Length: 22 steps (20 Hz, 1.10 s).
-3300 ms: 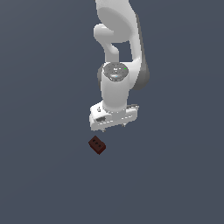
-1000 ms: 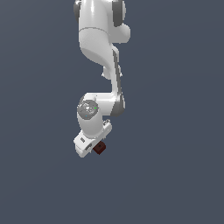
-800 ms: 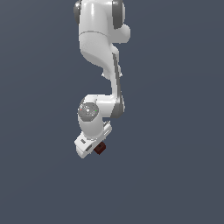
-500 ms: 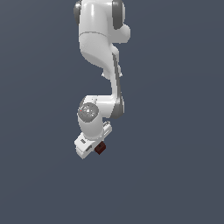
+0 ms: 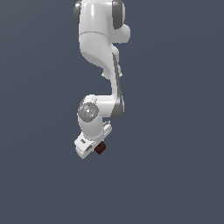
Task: Pick up the object and move it to a goal position.
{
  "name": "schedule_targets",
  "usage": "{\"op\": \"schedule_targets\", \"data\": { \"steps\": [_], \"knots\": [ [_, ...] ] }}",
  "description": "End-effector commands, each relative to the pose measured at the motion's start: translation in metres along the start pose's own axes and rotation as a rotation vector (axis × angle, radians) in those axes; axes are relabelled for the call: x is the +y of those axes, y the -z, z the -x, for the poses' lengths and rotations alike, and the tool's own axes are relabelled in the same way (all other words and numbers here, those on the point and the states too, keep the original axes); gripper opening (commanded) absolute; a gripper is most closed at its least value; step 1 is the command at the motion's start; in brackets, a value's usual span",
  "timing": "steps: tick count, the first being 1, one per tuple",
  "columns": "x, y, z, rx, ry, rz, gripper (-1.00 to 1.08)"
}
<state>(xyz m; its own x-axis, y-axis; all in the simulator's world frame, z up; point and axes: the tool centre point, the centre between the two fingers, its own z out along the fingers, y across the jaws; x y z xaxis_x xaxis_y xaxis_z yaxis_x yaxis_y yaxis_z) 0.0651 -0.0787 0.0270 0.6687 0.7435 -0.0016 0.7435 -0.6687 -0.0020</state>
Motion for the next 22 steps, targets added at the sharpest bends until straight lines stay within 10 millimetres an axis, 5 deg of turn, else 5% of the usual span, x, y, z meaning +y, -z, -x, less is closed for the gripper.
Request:
{"op": "schedule_targets", "data": {
  "steps": [1,11,22],
  "knots": [
    [0.000,0.004,0.000,0.001,0.000,0.002,-1.00],
    [-0.002,0.056,0.007,0.001,0.000,0.002,-1.00],
    [-0.006,0.179,0.022,0.001,0.001,0.002,-1.00]
  ]
}}
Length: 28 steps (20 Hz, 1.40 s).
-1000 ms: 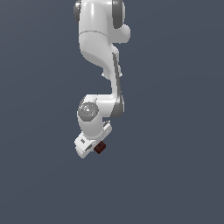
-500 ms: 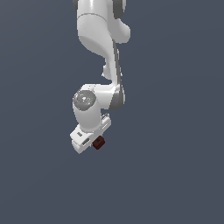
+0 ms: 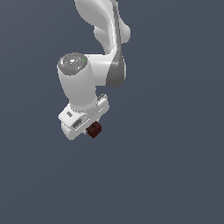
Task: Pick up the object and move it to a goal position.
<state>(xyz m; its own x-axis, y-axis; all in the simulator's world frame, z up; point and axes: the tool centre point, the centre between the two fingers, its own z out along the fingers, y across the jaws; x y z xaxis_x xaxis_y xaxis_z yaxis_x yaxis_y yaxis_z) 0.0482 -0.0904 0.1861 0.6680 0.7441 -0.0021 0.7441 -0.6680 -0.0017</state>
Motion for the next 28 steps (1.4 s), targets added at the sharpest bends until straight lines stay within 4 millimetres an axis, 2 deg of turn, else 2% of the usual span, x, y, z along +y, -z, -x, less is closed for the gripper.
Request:
{"op": "schedule_targets", "data": {
  "steps": [1,11,17,22,28],
  "knots": [
    [-0.001,0.032,0.004,0.001,0.000,0.002,-1.00],
    [-0.003,0.150,0.017,0.002,0.001,0.001,-1.00],
    [-0.003,0.213,0.024,0.003,0.000,0.001,-1.00],
    [-0.002,0.250,0.028,0.003,0.000,0.001,-1.00],
    [0.000,0.275,0.030,0.002,-0.001,0.001,-1.00]
  ]
}}
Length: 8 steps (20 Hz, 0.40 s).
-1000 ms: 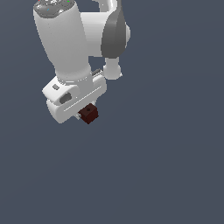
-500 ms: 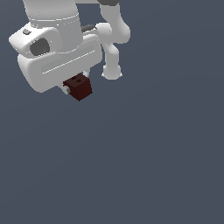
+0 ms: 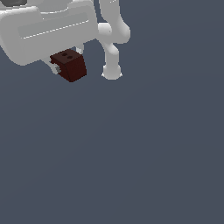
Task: Pick up the object and move it to a goal position.
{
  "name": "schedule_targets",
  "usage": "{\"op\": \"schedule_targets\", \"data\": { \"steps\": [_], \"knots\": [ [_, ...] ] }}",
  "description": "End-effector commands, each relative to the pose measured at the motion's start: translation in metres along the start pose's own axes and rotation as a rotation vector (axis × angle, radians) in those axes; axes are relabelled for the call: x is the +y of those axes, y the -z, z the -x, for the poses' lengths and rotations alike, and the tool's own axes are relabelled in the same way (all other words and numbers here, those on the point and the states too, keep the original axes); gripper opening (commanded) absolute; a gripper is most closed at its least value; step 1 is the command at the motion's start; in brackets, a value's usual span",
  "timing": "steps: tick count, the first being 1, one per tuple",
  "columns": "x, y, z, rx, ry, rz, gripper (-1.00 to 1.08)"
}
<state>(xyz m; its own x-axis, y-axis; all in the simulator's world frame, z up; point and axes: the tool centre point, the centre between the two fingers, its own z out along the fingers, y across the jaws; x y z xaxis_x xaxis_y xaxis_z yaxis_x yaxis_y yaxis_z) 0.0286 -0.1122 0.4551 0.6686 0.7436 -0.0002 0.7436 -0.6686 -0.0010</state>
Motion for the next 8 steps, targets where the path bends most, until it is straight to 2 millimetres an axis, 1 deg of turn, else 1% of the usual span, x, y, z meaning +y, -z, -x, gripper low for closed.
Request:
{"op": "schedule_targets", "data": {
  "steps": [1,4,8],
  "knots": [
    [0.0004,0.0090,0.0006,0.000,0.000,0.001,-1.00],
    [0.0009,0.0144,0.0009,0.000,0.000,0.001,-1.00],
    [0.0011,0.0168,0.0010,0.000,0.000,0.001,-1.00]
  ]
}}
